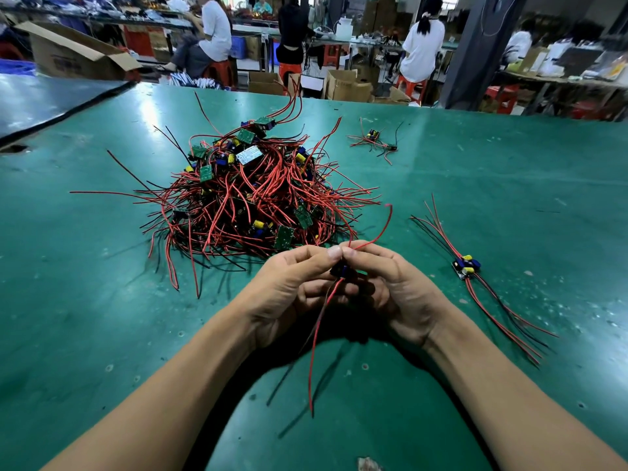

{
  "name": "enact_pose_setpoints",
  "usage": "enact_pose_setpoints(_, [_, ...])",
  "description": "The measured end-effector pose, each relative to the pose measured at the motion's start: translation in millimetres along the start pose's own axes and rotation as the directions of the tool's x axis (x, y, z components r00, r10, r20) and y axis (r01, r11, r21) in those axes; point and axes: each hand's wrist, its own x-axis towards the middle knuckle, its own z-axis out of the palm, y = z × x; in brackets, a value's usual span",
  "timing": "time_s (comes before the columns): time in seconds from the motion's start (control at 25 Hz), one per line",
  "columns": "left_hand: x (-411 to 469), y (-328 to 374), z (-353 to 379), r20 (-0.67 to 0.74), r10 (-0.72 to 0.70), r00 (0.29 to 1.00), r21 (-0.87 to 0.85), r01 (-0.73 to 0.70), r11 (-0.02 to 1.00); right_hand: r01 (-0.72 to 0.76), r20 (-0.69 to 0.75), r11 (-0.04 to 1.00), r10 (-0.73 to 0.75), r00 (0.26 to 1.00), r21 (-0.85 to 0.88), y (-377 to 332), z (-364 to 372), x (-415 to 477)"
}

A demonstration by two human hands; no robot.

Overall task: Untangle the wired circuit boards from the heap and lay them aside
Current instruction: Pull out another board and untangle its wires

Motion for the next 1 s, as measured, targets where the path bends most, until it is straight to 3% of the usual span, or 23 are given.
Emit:
enact_pose_setpoints(0.28, [-1.3, -3.2, 0.9, 0.024, -0.041, 0.999, 0.124, 0.038, 0.992, 0.004, -0.197, 0.999, 0.006, 0.980, 0.050, -1.3, -9.8, 7.3])
enact_pose_setpoints(0.52, [-1.1, -8.6, 8.3, -0.038, 0.090, 0.995, 0.326, -0.073, 0.943, -0.029, -0.218, 0.998, 0.040, 0.975, 0.055, -2.2, -7.5, 8.3])
enact_pose_setpoints(0.8, [-3.8, -9.9, 11.2, -0.085, 0.108, 0.991, 0.315, -0.076, 0.946, -0.039, -0.244, 0.996, 0.017, 0.970, -0.086, 0.6, -6.5, 6.0])
enact_pose_setpoints(1.0, [-4.0, -9.3, 10.8, -0.081, 0.095, 0.992, 0.270, -0.070, 0.960, 0.033, -0.235, 0.999, -0.038, 0.971, -0.022, -0.1, -6.6, 5.9])
